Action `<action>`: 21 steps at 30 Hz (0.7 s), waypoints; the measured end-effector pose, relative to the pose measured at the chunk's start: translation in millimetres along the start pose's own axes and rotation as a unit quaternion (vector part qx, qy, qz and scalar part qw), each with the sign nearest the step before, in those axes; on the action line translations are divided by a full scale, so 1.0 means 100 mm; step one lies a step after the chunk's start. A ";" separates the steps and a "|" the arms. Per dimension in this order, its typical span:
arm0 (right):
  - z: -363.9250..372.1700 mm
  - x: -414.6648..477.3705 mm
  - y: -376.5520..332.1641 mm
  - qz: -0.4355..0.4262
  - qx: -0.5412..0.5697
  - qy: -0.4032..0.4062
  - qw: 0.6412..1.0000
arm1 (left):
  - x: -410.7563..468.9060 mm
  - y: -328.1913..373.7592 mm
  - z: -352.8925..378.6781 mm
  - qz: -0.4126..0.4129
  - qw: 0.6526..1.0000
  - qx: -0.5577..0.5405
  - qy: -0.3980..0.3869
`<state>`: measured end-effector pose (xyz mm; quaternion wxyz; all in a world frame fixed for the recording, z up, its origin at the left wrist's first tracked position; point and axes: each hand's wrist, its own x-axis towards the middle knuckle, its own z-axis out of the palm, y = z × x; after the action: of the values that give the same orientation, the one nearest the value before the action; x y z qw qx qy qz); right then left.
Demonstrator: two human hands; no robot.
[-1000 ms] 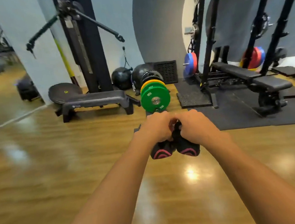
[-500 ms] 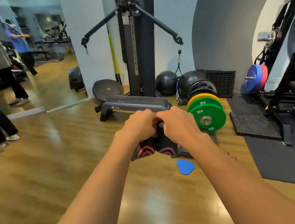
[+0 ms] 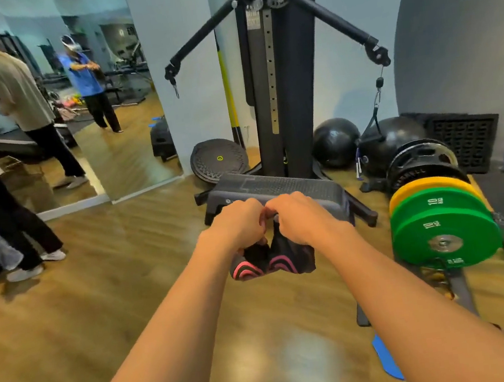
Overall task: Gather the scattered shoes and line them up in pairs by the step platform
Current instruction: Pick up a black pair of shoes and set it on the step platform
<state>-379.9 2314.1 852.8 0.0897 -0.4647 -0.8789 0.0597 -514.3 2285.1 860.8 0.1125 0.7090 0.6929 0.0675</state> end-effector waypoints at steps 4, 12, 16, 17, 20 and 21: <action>0.10 1.28 -0.04 -0.016 0.033 -0.037 0.999 | 0.88 -0.70 -0.20 -0.023 0.999 -0.011 0.026; 0.63 3.70 0.00 0.001 0.091 -0.133 0.987 | 2.93 -2.36 -0.39 -0.044 0.991 -0.118 -0.056; 0.92 4.76 0.06 0.018 0.093 -0.115 0.989 | 3.90 -2.88 -0.54 -0.014 0.998 -0.047 -0.027; 0.99 5.01 0.10 0.016 0.093 -0.114 0.989 | 4.13 -2.98 -0.55 -0.009 1.000 -0.025 -0.016; 1.24 5.79 0.31 0.017 0.101 -0.107 0.989 | 4.84 -3.33 -0.52 -0.014 1.000 -0.004 0.013; 1.34 6.05 0.38 0.017 0.104 -0.099 0.989 | 5.08 -3.46 -0.49 -0.015 1.000 0.001 0.021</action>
<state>-711.4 2833.0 776.4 0.0487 -0.4596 -0.8643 0.1985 -845.8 2800.1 789.8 0.0979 0.6968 0.7061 0.0800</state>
